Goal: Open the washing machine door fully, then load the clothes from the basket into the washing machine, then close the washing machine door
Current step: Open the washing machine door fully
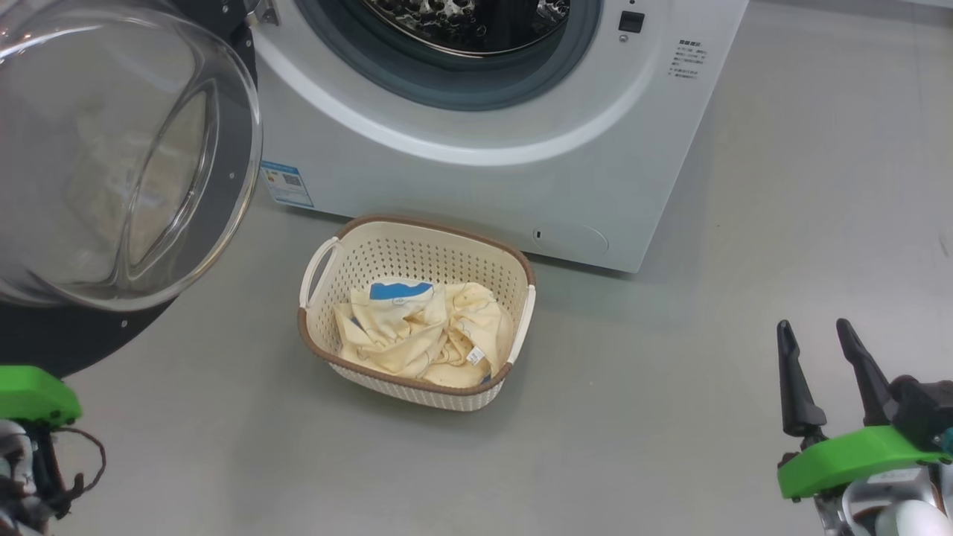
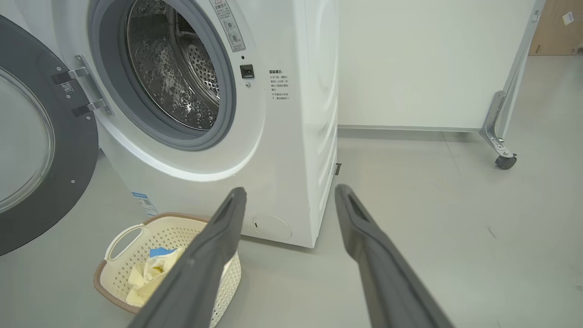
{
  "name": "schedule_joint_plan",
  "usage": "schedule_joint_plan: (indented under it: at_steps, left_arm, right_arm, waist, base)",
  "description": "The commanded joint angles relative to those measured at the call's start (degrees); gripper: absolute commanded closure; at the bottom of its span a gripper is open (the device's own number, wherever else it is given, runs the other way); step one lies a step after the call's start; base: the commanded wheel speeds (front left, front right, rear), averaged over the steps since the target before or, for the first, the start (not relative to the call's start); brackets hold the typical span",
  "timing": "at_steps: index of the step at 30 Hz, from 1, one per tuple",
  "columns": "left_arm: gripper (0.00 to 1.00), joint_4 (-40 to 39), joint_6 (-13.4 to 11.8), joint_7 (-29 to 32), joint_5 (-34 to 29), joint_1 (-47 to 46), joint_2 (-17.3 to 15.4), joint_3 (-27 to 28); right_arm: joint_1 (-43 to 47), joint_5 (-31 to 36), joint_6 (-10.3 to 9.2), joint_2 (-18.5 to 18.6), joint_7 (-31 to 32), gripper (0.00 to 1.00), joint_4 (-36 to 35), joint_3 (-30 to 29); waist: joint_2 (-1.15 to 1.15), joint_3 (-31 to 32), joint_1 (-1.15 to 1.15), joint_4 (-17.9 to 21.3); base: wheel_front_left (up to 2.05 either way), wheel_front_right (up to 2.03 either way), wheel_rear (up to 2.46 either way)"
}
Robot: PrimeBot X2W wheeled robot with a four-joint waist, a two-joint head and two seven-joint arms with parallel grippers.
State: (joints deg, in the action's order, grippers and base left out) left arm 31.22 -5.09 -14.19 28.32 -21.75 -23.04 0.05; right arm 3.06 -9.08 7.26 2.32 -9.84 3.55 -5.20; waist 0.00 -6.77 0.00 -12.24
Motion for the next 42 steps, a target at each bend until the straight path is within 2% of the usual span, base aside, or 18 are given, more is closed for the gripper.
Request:
schedule_joint_plan:
  at_steps: [1, 6, 7, 8, 10, 11, 19, 24, 33, 42]
  left_arm:
    - [1.00, -5.2, -0.1, -0.8, -0.9, 0.5, -2.0, 2.8]
    - [1.00, -12.0, 0.4, -0.8, -1.6, 5.4, -0.9, 1.8]
    - [0.92, -13.6, 0.3, -0.8, -1.5, 6.7, -0.6, 1.8]
    - [0.70, -15.2, 0.3, -0.8, -1.5, 8.0, -0.4, 1.6]
    - [0.40, -18.3, 0.2, -0.6, -1.3, 10.4, 0.3, 1.1]
    - [0.02, -19.9, 0.1, -0.5, -1.3, 11.6, 0.7, 0.7]
    - [0.00, -28.9, -0.3, 1.0, -2.3, 16.4, 2.7, -3.0]
    - [0.00, -31.7, 0.2, 1.5, -3.3, 16.7, 3.3, -5.7]
    - [0.00, -30.2, 2.5, 2.1, -4.1, 15.2, 4.5, -10.3]
    - [0.00, -26.1, 2.9, 0.9, -4.8, 13.2, 5.9, -11.8]
  right_arm:
    - [-2.6, -0.2, 0.23, 0.6, -0.8, 0.00, -1.6, 1.0]
    - [-3.1, 0.1, 0.23, 0.6, -0.9, 0.00, -1.5, 0.7]
    - [-3.2, 0.2, 0.23, 0.6, -0.9, 0.00, -1.6, 0.6]
    - [-3.3, 0.3, 0.23, 0.6, -0.9, 0.00, -1.7, 0.6]
    - [-3.5, 0.6, 0.23, 0.6, -0.8, 0.00, -1.7, 0.5]
    - [-3.6, 0.7, 0.23, 0.6, -0.8, 0.00, -1.8, 0.5]
    - [-4.2, 2.1, 0.23, 0.6, -0.3, 0.00, -2.4, 0.9]
    - [-4.4, 2.7, 0.23, 0.6, 0.1, 0.00, -3.0, 1.3]
    - [-4.5, 3.5, 0.23, 0.6, 0.4, 0.00, -4.0, 3.3]
    - [-3.5, 3.9, 0.23, 0.6, 0.8, 0.00, -5.7, 3.9]
  waist:
    - [0.00, 0.0, 0.00, 0.2]
    - [0.00, 0.0, 0.00, 0.5]
    - [0.00, 0.0, 0.00, 0.6]
    - [0.00, -0.1, 0.00, 0.8]
    - [0.00, -0.3, 0.00, 1.1]
    - [0.00, -0.3, 0.00, 1.2]
    - [0.00, -1.0, 0.00, 2.5]
    - [0.00, -1.2, 0.00, 4.0]
    - [0.00, -1.0, 0.00, 8.6]
    - [0.00, -0.3, 0.00, 12.7]
  base:
    - [0.00, 0.00, 0.00]
    - [0.00, 0.00, 0.00]
    - [0.00, 0.00, 0.00]
    - [0.00, 0.00, 0.00]
    - [0.00, 0.00, 0.00]
    - [0.00, 0.00, 0.00]
    - [0.00, 0.00, 0.00]
    - [0.00, 0.00, 0.00]
    - [0.00, 0.00, 0.00]
    - [0.00, 0.00, 0.00]
